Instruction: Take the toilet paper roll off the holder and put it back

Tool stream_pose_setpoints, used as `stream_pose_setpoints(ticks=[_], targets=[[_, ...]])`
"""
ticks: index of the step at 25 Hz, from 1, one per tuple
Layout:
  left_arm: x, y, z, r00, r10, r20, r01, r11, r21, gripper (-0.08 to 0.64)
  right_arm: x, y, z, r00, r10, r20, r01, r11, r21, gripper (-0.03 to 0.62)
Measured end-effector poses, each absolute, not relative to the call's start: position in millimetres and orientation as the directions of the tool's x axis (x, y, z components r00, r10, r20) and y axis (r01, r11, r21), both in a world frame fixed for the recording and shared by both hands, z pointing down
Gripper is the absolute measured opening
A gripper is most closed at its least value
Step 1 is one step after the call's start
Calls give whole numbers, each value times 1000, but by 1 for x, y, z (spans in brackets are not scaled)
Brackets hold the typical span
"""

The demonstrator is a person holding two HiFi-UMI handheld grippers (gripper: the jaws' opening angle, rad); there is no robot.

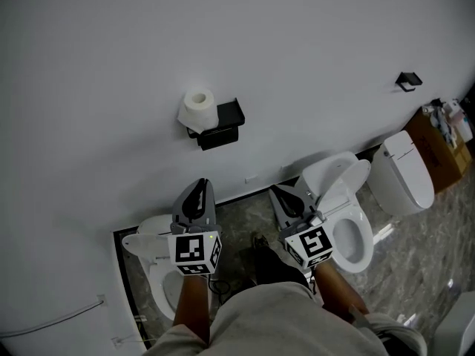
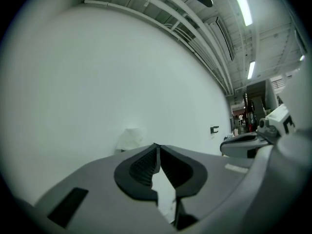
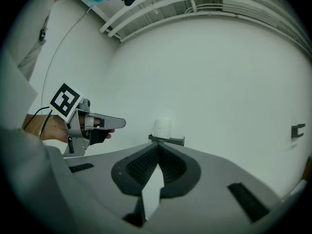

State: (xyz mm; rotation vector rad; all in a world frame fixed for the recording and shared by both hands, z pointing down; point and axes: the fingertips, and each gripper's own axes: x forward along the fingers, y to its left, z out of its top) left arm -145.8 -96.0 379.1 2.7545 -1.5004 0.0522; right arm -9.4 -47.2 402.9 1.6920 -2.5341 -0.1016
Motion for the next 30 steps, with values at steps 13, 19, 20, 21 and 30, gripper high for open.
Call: stream_pose_setpoints(ticks=[13, 19, 20, 21, 30], targets=[[-135, -188, 374, 480, -874, 74, -875, -483, -37, 120, 3, -140, 406, -449, -893, 19, -891, 449, 69, 5], [-133, -217, 379, 468, -876, 114, -880, -474, -29, 186, 5, -168, 411, -467, -884, 14, -883, 467, 44, 5], [-133, -221, 380, 467, -876, 121, -881, -473, -27, 197, 5, -171, 411, -469, -883, 9, -882, 469, 42, 5], [-133, -225, 380, 465, -876, 126, -882, -471, -24, 205, 5, -175, 410, -471, -882, 5, -881, 470, 42, 5], [-130, -261, 385, 437, -886, 156, -897, -441, 8, 289, 17, -204, 413, -482, -876, -5, -875, 481, 48, 5]])
